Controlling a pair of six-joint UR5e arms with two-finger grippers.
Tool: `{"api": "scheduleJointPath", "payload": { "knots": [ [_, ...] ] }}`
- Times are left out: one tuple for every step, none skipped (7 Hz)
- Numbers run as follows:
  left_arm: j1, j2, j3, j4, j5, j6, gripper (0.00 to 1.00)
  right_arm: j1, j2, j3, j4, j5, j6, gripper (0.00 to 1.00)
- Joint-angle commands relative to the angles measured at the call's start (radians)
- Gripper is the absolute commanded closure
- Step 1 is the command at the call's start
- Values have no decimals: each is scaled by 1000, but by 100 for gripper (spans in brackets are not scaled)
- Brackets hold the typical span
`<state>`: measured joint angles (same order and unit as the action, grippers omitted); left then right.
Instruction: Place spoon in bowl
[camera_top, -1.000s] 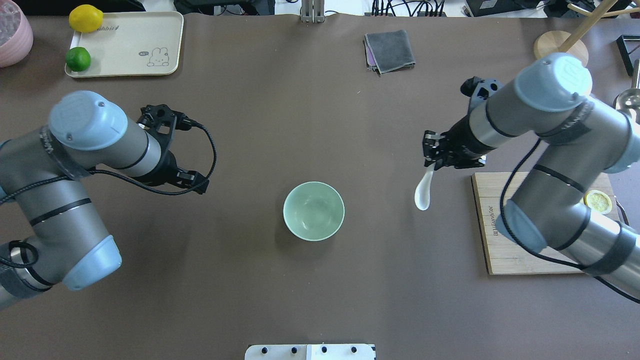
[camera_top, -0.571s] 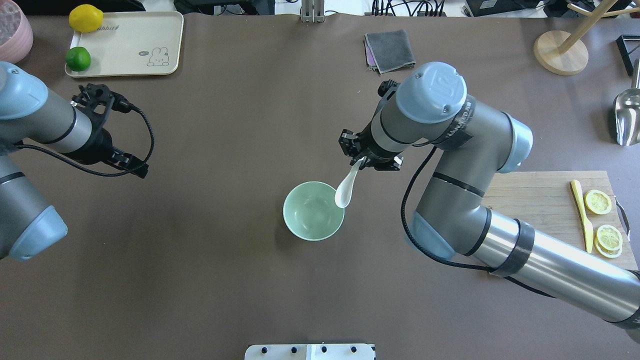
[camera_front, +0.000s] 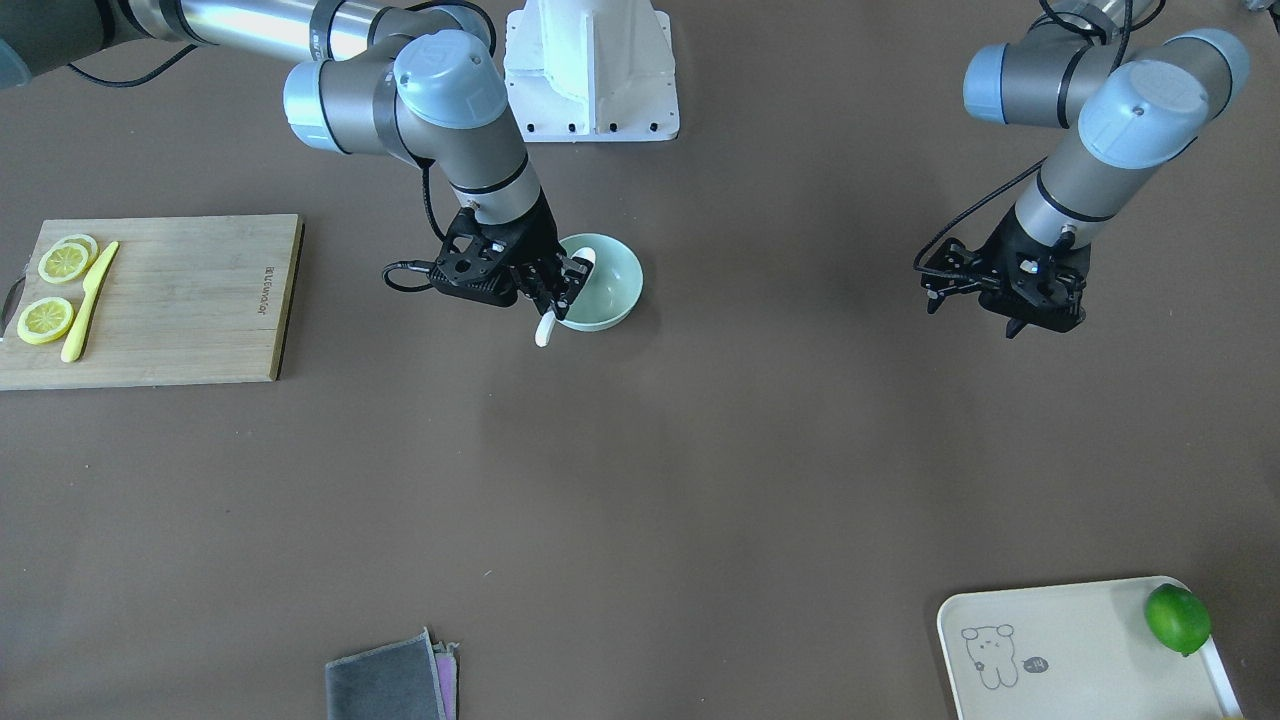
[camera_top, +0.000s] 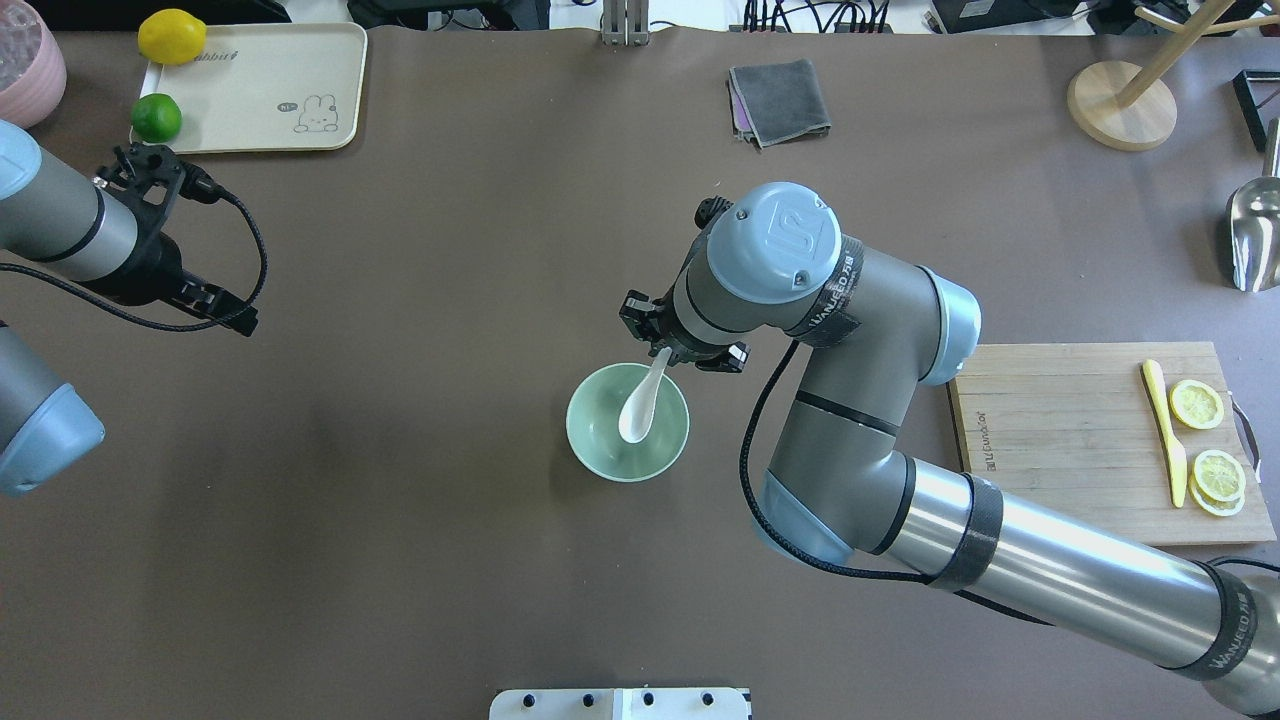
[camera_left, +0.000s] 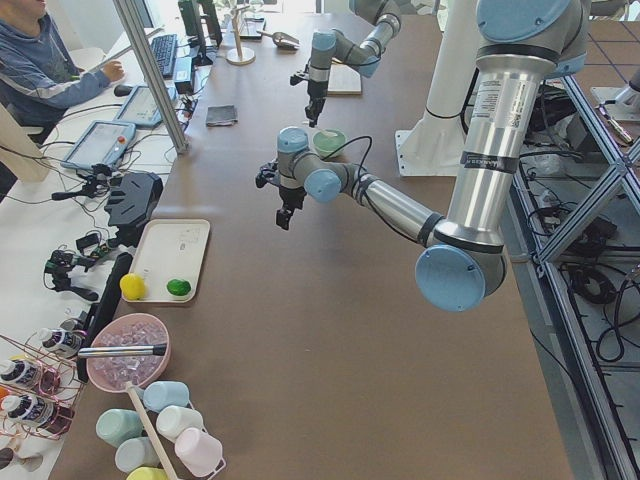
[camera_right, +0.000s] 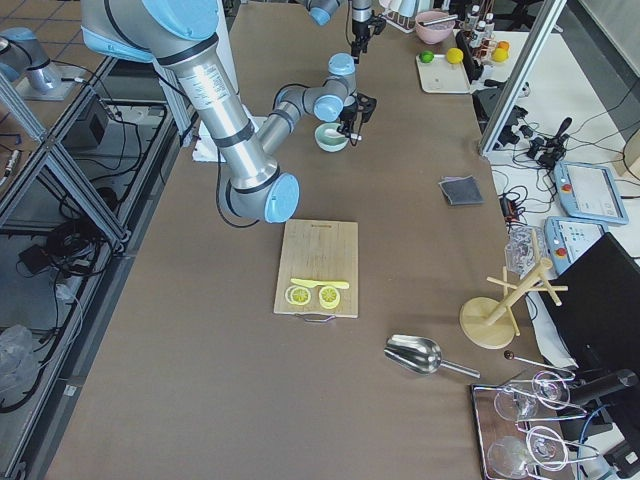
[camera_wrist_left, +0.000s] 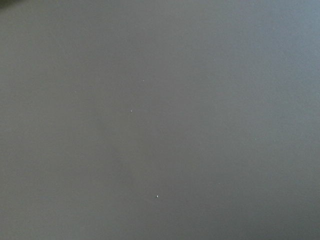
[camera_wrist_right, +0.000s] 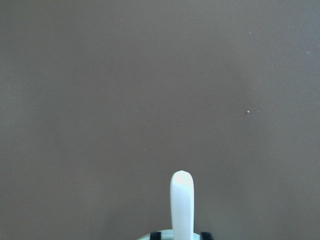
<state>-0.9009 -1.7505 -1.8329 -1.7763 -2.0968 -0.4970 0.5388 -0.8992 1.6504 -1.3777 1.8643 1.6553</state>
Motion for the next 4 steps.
{"api": "scheduleJointPath", "payload": {
  "knots": [
    [-7, 9, 1, 0, 0, 1, 3, 60, -80, 55, 0, 50, -65, 0],
    [-12, 16, 3, 0, 1, 3, 3, 135, -186, 139, 0, 126, -172, 0],
    [-35, 16, 3, 5, 0, 3, 3, 235, -284, 173, 0, 210, -324, 0],
    [-68, 16, 10, 14, -2, 5, 3, 335, -370, 175, 0, 279, -492, 0]
  ]
}}
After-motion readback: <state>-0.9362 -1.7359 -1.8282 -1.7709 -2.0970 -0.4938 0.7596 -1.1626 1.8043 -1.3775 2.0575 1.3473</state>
